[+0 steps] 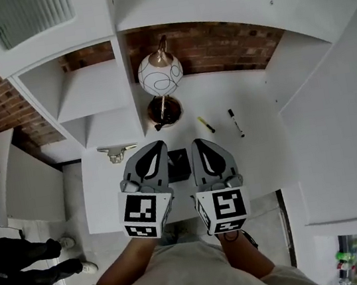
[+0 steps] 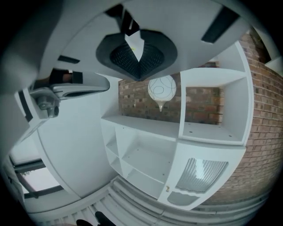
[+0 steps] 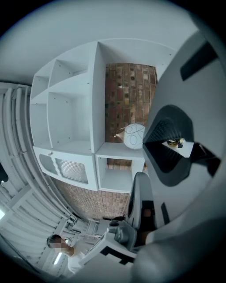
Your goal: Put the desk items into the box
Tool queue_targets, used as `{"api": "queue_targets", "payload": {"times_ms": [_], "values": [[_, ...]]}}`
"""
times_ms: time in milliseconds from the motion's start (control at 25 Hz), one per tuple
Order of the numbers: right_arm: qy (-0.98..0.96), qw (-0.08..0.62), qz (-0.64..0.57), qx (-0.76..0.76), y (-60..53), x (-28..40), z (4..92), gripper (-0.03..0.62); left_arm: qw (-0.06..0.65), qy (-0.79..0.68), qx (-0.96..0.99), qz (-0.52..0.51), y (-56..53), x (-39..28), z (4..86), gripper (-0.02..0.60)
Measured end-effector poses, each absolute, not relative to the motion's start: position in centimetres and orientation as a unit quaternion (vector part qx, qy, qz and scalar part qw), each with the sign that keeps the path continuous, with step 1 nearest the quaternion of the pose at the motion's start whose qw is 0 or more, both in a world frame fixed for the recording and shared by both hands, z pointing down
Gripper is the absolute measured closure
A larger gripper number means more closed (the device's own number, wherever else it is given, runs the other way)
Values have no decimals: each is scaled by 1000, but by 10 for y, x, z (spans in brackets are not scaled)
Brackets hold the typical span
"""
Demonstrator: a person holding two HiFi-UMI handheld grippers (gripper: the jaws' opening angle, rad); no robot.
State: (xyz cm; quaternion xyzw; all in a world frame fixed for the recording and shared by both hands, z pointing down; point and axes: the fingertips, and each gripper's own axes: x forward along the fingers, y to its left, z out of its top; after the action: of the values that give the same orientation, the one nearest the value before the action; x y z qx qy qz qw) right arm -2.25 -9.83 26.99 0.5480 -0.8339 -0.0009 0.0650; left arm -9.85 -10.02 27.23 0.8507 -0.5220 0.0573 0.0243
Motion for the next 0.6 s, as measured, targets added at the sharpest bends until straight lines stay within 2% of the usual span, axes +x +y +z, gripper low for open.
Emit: {"api": "queue_targets", "payload": {"times_ms": [240, 600], "values": [[-840, 46, -9, 540, -62, -21, 240, 577, 25, -529, 847, 46, -72, -107, 247, 574], [-847, 53, -5, 528, -25, -25, 244, 577, 22, -525, 849, 54, -33, -110, 251, 574]]}}
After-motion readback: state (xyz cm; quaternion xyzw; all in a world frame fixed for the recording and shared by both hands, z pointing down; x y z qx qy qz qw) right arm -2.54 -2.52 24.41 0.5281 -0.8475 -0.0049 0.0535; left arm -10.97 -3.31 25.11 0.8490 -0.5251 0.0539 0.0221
